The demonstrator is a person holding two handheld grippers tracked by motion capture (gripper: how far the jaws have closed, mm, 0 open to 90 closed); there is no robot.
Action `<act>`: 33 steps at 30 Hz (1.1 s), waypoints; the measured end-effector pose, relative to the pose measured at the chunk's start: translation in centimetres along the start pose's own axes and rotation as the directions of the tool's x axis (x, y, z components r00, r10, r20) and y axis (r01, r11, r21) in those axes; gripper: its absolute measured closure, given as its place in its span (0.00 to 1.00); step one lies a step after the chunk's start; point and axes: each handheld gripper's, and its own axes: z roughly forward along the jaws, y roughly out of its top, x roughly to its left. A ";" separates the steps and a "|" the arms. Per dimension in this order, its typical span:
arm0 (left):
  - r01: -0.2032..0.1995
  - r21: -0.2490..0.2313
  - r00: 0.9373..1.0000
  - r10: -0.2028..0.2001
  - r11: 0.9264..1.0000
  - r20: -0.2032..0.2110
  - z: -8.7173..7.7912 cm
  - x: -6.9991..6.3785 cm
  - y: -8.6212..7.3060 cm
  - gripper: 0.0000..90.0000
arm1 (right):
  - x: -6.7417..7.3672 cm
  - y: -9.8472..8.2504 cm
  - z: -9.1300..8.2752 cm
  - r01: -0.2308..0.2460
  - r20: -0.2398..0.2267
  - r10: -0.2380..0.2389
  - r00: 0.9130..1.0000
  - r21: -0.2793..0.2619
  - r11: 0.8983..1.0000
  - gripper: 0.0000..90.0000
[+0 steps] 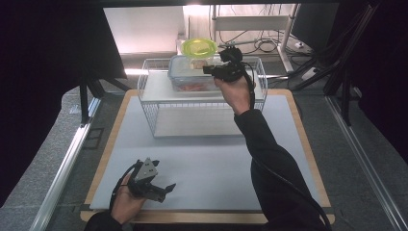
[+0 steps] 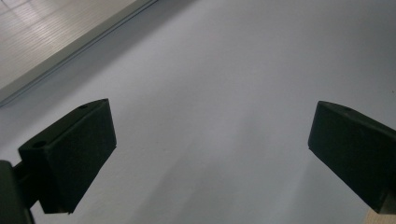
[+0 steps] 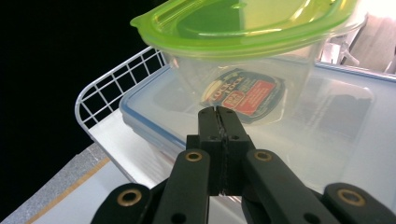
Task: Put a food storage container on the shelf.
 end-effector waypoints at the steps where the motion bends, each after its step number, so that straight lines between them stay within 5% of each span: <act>1: 0.000 -0.001 1.000 0.000 1.000 0.000 0.0 0.0 0.0 0.01 | 0.1 -0.1 0.0 -0.001 -0.006 0.001 1.000 0.003 1.000 1.00; 17: -0.001 0.001 1.000 0.001 1.000 -0.002 0.1 -0.1 0.0 0.01 | 1.6 -3.5 -2.7 0.060 -0.097 -0.059 0.994 0.005 0.998 0.54; 33: -0.018 0.032 1.000 0.017 0.999 0.006 0.3 -0.3 0.0 0.03 | 2.4 -11.9 -6.0 0.190 -0.069 -0.185 0.980 0.064 0.980 0.20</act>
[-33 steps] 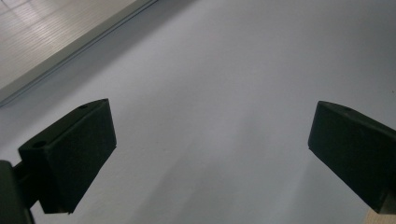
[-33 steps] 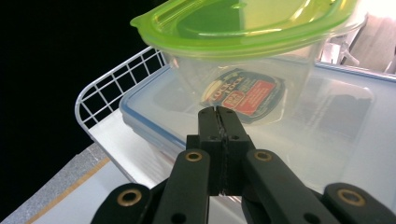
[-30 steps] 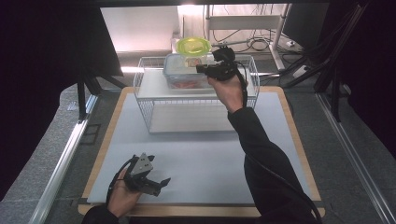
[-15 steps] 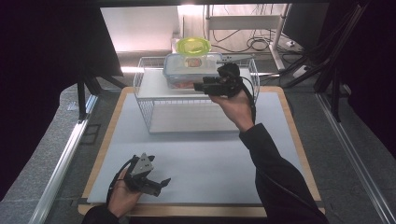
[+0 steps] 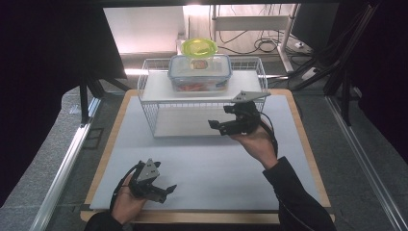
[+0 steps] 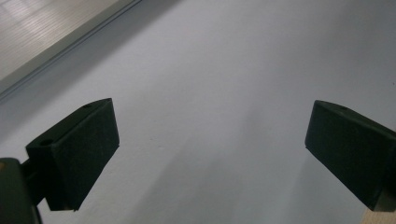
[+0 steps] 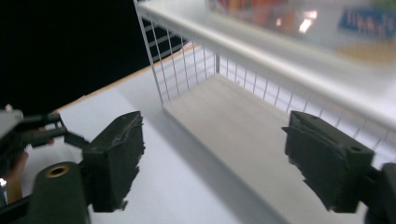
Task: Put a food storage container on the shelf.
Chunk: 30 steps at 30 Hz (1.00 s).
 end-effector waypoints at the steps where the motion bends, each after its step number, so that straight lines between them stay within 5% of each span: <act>1: 0.005 -0.003 1.000 -0.005 1.000 0.000 0.0 0.0 0.0 0.03 | 0.0 -0.7 -0.2 0.000 0.004 0.000 1.000 0.002 1.000 0.18; 24: 0.009 -0.001 1.000 -0.009 1.000 0.014 0.3 0.1 -0.2 0.04 | 0.1 -13.7 -4.3 -0.014 0.144 0.005 0.990 0.064 0.998 0.03; 30: 0.007 0.009 1.000 -0.007 1.000 0.018 0.5 0.1 -0.3 0.04 | -0.3 -17.0 -4.7 -0.035 0.187 0.011 0.982 0.125 0.992 0.03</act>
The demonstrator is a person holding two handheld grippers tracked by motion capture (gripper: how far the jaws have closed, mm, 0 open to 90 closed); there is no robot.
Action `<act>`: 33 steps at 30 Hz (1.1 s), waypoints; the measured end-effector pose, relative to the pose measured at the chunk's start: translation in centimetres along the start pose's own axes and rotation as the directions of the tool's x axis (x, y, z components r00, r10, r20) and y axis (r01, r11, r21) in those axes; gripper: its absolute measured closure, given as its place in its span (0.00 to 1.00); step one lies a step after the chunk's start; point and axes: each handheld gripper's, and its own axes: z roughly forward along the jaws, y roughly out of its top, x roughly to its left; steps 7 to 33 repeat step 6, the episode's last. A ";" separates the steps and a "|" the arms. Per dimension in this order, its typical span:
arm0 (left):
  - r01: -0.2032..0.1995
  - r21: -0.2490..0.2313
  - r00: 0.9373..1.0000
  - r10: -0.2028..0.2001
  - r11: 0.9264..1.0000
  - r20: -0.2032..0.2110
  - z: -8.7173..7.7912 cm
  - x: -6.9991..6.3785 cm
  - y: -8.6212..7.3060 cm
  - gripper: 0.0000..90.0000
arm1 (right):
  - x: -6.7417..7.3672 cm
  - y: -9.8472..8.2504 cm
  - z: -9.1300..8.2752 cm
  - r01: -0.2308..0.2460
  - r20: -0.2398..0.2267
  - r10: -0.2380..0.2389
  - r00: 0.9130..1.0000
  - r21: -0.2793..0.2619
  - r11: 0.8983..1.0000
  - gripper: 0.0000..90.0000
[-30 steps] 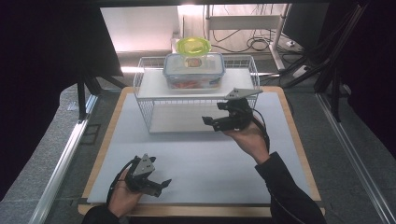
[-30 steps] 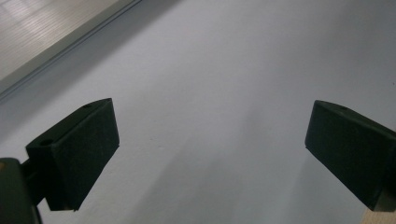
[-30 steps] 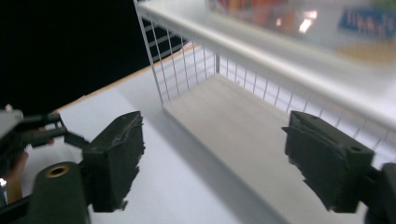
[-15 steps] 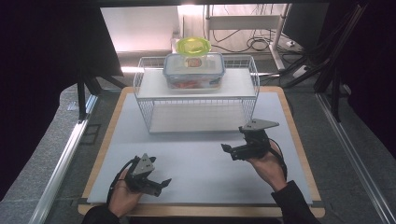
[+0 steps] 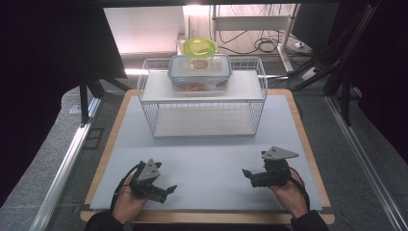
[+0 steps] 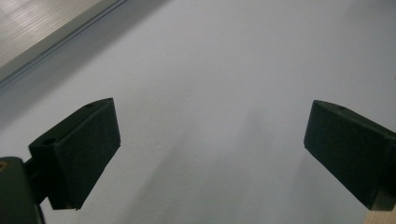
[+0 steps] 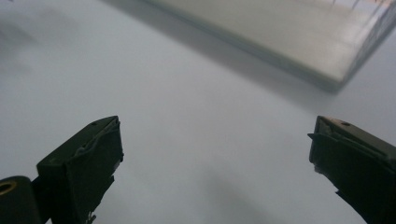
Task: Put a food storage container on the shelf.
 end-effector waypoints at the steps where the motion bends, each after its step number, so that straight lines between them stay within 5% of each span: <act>1: -0.001 0.002 1.000 0.001 1.000 0.001 0.0 0.0 0.0 0.04 | -0.1 -0.5 0.1 0.002 0.005 -0.002 1.000 0.022 1.000 0.03; 5: -0.001 -0.001 1.000 0.001 1.000 -0.001 0.0 0.0 0.0 0.04 | -0.5 -1.6 0.5 0.004 0.027 -0.007 1.000 0.081 0.997 0.03; 33: -0.001 -0.002 1.000 0.001 1.000 -0.003 0.0 0.0 0.1 0.04 | -0.5 -1.6 0.5 0.000 0.029 -0.002 1.000 0.082 0.997 0.03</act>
